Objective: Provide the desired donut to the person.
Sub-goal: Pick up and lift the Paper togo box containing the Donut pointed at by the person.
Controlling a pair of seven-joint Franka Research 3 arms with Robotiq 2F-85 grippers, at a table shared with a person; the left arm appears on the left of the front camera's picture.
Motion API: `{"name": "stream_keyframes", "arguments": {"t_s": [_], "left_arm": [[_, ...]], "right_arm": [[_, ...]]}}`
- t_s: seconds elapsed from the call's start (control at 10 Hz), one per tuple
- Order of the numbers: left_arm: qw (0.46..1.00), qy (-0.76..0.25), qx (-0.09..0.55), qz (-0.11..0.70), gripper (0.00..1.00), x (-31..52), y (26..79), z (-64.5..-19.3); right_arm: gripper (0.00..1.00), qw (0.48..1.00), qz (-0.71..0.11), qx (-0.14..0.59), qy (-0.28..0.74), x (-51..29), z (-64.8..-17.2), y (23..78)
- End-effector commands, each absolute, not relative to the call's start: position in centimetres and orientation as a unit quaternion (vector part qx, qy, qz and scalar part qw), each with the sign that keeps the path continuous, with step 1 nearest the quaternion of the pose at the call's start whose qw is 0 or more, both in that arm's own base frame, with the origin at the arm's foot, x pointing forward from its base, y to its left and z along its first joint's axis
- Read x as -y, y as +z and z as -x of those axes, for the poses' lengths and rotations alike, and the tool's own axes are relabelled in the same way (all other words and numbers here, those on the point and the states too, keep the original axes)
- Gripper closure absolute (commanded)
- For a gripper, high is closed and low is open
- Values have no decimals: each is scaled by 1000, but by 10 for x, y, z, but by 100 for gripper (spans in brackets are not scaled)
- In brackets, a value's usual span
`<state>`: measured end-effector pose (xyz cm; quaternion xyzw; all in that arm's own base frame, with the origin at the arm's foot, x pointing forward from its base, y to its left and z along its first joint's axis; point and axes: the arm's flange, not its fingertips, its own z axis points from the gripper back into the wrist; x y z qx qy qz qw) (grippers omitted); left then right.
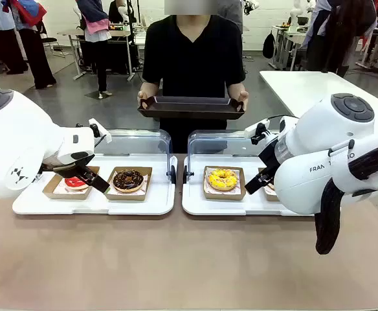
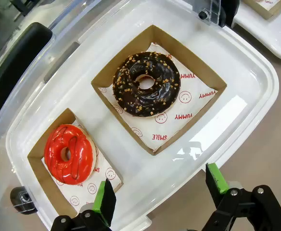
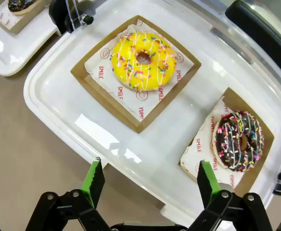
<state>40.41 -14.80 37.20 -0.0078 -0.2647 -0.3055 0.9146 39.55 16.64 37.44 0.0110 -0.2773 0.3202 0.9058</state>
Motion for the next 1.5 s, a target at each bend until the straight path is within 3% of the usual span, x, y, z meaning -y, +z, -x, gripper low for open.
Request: {"name": "stream_keyframes", "arguments": {"t_s": [0.0,1.4], "left_arm": [[915,-306,265,8,0,148,372,-404],[915,-306,265,8,0,148,372,-404]], "right_arm": [[0,906,-11,277,320,-166,-395,374],[0,906,-11,277,320,-166,-395,374]]}}
